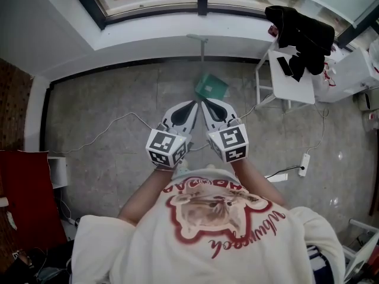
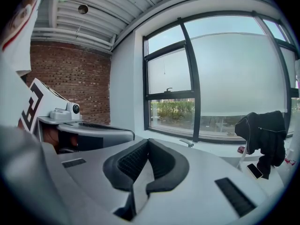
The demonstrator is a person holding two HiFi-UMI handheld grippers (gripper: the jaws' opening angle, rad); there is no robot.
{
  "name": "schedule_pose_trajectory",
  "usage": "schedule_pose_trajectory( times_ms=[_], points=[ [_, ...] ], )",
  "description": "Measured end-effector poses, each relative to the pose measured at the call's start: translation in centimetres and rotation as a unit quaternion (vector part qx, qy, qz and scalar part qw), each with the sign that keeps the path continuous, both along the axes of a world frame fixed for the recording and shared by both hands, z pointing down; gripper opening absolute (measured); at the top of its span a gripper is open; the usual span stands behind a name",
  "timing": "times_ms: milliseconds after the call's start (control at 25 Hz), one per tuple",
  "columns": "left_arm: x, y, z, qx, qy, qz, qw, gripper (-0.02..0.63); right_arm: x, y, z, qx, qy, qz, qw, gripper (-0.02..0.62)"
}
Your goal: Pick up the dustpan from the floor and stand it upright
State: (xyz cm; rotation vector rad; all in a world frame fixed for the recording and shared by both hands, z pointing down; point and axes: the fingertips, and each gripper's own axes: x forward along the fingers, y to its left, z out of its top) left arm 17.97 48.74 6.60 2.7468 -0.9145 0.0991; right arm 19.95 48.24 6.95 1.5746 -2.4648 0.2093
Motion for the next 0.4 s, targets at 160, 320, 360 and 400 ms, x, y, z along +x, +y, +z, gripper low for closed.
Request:
schedule_pose_trajectory(
  times_ms=[160, 320, 360, 400],
  points=[
    [0.13, -0.17, -0.1, 0.001, 0.002, -0.004, 1.0, 0.02, 0.82, 0.14, -0.58, 0.006, -0.007, 0.008, 1.0, 0.025],
    [-0.25, 0.06, 0.04, 0.003, 0.003, -0.006, 1.0, 0.02, 0.81, 0.58, -0.45, 0.008, -0.008, 0.012, 1.0, 0.025],
    [-0.41, 0.17, 0.09, 0.003, 0.002, -0.006, 1.0, 0.02, 0.74, 0.71, -0.37, 0.008, -0.007, 0.013, 1.0, 0.025],
    [-0.57, 0.28, 0.14, 0.004, 0.002, -0.006, 1.0, 0.02, 0.66, 0.85, -0.29, 0.008, -0.007, 0.014, 1.0, 0.025]
  ],
)
